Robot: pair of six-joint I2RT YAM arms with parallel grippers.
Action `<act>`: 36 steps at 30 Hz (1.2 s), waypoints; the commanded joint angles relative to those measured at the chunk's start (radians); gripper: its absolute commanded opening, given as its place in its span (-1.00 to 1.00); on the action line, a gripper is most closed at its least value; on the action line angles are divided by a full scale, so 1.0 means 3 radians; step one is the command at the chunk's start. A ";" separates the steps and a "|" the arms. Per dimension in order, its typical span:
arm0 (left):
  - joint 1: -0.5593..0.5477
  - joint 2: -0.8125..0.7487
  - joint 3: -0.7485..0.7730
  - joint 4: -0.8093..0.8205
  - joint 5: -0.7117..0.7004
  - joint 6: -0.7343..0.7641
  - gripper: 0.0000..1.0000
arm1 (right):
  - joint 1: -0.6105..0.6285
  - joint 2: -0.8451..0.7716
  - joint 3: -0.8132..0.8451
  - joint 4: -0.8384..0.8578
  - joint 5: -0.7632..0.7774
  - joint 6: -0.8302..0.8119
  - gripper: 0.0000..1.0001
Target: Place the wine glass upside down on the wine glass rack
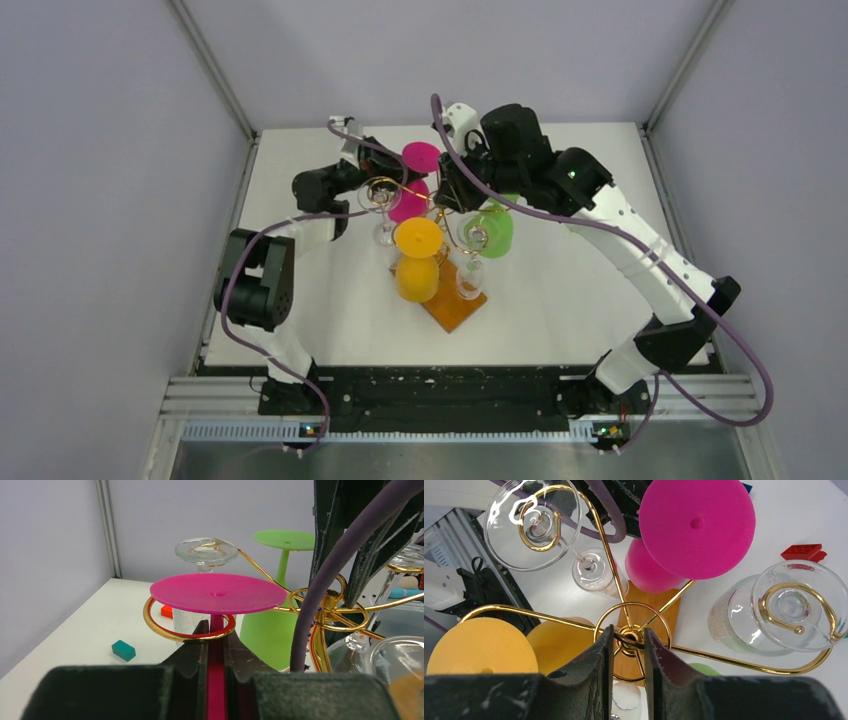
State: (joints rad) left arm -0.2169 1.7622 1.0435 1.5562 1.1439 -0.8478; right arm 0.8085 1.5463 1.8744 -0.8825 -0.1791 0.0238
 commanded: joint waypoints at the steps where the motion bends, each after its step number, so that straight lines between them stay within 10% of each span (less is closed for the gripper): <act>1: 0.0029 -0.0026 0.0142 0.0212 -0.0453 -0.0048 -1.00 | 0.0109 0.0058 0.0131 -0.0065 -0.0090 -0.0052 -0.93; 36: 0.0099 -0.0108 -0.0211 0.0212 -0.0857 0.0386 -0.99 | 0.0184 0.0094 0.0174 -0.0116 -0.0045 -0.0159 -0.93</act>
State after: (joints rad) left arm -0.2276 1.7626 0.9913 1.5711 1.0225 -0.7971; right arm 0.8371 1.5692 1.8931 -0.8673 -0.1707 -0.0093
